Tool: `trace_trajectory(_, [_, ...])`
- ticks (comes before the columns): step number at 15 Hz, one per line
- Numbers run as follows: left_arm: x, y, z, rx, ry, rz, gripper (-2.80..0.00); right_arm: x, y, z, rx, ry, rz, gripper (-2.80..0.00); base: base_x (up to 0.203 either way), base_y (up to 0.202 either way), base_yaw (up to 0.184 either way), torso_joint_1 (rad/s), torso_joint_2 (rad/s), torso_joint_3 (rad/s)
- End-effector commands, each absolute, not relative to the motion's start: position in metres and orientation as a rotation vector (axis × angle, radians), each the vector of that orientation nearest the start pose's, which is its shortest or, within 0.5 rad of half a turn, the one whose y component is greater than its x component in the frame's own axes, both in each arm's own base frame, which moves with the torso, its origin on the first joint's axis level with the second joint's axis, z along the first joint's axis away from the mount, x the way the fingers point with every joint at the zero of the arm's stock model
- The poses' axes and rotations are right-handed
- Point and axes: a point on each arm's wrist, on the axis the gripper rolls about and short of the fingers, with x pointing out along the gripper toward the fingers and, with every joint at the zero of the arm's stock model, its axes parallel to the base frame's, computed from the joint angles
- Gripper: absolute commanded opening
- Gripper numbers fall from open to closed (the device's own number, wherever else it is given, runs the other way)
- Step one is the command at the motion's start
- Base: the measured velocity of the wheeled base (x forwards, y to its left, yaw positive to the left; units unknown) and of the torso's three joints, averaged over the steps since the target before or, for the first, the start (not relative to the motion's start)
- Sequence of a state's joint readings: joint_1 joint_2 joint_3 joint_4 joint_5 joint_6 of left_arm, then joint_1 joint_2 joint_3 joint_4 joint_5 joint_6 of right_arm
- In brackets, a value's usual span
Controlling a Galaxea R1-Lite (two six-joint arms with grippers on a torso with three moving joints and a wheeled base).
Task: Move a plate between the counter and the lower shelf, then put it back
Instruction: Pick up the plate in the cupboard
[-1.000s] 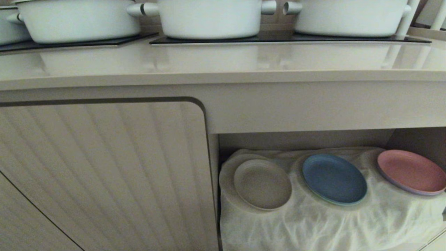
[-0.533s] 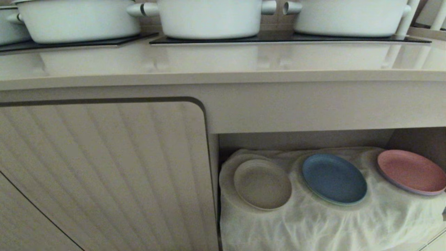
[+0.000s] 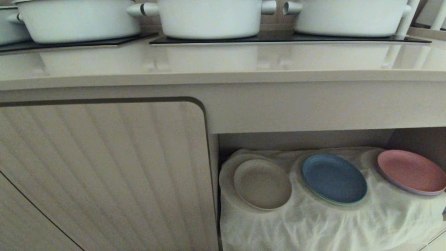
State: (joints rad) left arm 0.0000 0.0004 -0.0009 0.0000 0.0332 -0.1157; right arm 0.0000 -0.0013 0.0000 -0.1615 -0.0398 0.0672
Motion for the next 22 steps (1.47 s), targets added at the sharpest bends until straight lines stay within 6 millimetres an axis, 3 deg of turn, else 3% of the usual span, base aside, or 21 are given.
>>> trace_trajectory(1, [-0.023, 0.001, 0.075, -0.117, -0.002, 0.034, -2.80, -0.024, -0.001, 0.092, 0.068, -0.164, -0.035, -2.80, 0.000, 0.000, 0.000, 0.000, 0.00, 0.000])
trace_trajectory(5, [-0.023, 0.001, 0.076, -0.117, -0.003, 0.034, -2.80, -0.024, -0.001, 0.092, 0.058, -0.165, -0.032, -2.80, 0.000, 0.000, 0.000, 0.000, 0.00, 0.000])
trace_trajectory(13, [-0.023, 0.001, 0.076, -0.117, -0.003, 0.034, -2.80, -0.018, 0.001, 0.092, -0.194, -0.086, 0.027, -2.80, 0.000, 0.000, 0.000, 0.000, 0.00, 0.000])
trace_trajectory(15, [-0.023, 0.001, 0.076, -0.118, -0.003, 0.034, -2.80, -0.014, 0.002, 0.108, -0.201, -0.054, 0.067, -2.80, 0.000, 0.000, 0.000, 0.000, 0.00, 0.000])
trace_trajectory(18, [-0.023, 0.001, 0.076, -0.118, -0.003, 0.034, -2.80, 0.000, 0.003, 0.133, -0.227, 0.037, 0.127, -2.80, 0.000, 0.000, 0.000, 0.000, 0.00, 0.000])
trace_trajectory(22, [-0.023, 0.001, 0.076, -0.117, -0.002, 0.034, -2.80, 0.031, 0.004, 0.135, -0.347, 0.235, 0.246, -2.80, 0.000, 0.000, 0.000, 0.000, 0.00, 0.000])
